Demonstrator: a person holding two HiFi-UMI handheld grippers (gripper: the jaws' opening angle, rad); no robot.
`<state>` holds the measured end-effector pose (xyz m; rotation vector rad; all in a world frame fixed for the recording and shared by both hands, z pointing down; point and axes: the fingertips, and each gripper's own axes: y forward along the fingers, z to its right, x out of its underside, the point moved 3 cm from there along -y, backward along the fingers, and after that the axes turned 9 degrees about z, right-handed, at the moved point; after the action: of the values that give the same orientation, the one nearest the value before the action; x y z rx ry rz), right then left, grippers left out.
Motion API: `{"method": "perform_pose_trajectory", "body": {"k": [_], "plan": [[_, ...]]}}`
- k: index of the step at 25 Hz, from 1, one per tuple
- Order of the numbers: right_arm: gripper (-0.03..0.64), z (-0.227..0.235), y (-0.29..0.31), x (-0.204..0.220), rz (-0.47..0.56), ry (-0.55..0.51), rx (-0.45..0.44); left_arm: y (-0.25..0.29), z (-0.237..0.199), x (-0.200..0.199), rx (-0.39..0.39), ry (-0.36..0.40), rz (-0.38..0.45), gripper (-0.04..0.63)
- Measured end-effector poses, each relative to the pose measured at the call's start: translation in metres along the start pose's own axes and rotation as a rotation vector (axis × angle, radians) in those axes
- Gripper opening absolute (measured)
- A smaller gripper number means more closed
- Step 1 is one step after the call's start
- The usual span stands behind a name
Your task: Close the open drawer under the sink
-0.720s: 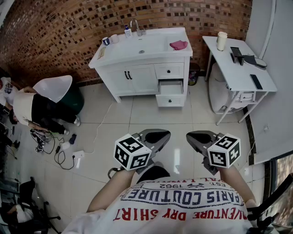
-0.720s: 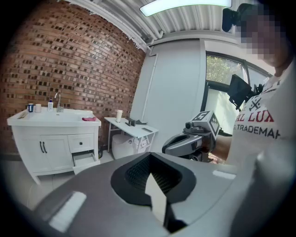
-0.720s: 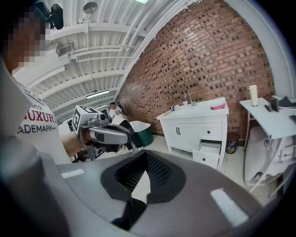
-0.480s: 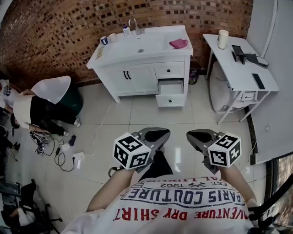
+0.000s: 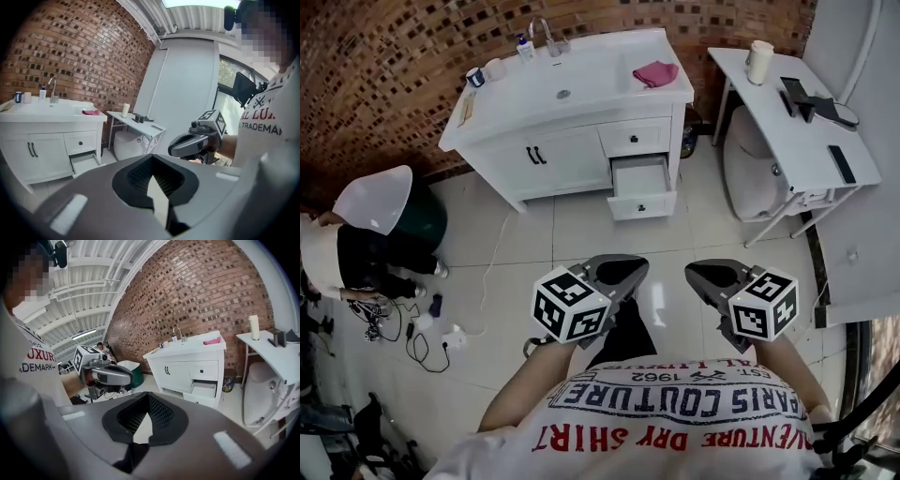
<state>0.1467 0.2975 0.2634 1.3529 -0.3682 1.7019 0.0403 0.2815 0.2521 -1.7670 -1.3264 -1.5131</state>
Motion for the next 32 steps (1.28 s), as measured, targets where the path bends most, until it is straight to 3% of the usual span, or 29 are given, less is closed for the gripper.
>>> {"method": "perform_pose_trajectory", "body": {"k": [9,14,21,27,32], "plan": [[0.006,0.118,0.185,-0.050,-0.120,0.060,0.056,0.031,-0.223,-0.021,-0.002,-0.125,-0.093,-0.008],[0.006,0.179,0.258,-0.048,-0.201,0.077,0.119,0.042,-0.313,-0.025,-0.004,-0.188,-0.113,-0.008],[0.006,0.228,0.298,-0.023,-0.259,0.157,0.179,0.068,-0.370,-0.006,0.030,-0.231,-0.169,-0.008],[0.006,0.253,0.307,-0.002,-0.286,0.192,0.200,0.092,-0.389,0.020,0.028,-0.273,-0.208,-0.008],[0.006,0.298,0.310,0.054,-0.330,0.223,0.286,0.102,-0.398,0.049,-0.002,-0.310,-0.230,-0.008]]}}
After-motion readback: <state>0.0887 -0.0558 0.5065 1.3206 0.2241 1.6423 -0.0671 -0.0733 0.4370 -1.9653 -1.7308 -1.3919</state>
